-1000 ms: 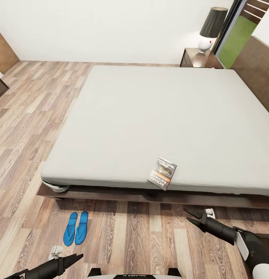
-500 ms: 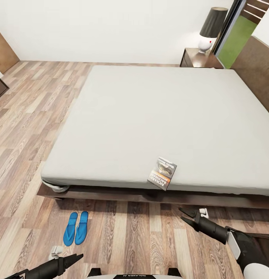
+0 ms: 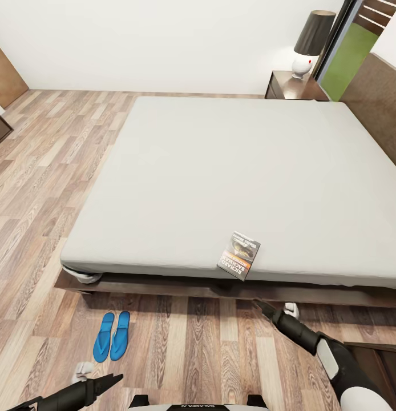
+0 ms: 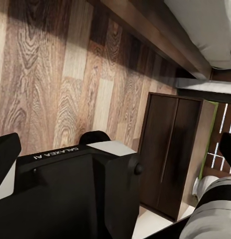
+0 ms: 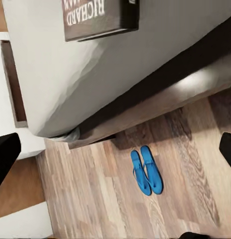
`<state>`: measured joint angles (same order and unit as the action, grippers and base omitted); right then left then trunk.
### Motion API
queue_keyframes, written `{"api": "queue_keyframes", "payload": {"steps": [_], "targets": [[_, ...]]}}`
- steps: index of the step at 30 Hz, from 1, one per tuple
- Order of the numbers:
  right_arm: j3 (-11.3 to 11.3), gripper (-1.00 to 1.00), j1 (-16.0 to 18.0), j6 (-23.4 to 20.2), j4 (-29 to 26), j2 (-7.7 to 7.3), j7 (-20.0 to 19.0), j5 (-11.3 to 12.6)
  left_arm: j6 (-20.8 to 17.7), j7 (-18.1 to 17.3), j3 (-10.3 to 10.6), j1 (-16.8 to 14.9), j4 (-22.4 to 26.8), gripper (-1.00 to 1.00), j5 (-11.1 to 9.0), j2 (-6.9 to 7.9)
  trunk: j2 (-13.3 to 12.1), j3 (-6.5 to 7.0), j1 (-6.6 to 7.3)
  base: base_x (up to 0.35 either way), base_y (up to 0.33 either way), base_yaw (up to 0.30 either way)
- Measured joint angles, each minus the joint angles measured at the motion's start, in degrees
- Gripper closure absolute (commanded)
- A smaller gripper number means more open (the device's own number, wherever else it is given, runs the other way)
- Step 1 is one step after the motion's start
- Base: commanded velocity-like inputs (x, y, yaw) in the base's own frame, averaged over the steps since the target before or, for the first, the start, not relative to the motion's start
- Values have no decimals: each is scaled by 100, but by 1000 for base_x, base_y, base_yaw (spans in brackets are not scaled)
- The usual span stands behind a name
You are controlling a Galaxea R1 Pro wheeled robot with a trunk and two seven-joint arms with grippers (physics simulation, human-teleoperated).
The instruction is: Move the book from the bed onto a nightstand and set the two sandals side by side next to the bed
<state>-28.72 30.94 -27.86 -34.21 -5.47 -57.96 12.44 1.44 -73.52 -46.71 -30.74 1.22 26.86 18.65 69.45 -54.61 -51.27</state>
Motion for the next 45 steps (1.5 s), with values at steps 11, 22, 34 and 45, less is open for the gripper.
{"api": "queue_keyframes", "payload": {"steps": [11,22,34,45], "targets": [[15,-100,0,36,44,23,66,1328,0,0,-1,0,0,-100,0,-36,0,0,0,0,0,0],[11,-100,-1,37,79,296,47,1364,0,0,0,0,0,-100,0,-37,0,0,0,0,0,0],[39,-100,1,38,69,634,54,1394,0,0,-1,0,0,-100,0,-38,0,0,0,0,0,0],[31,-100,-2,38,61,630,12,2472,0,0,-1,0,0,-100,0,-38,0,0,0,0,0,0]]}}
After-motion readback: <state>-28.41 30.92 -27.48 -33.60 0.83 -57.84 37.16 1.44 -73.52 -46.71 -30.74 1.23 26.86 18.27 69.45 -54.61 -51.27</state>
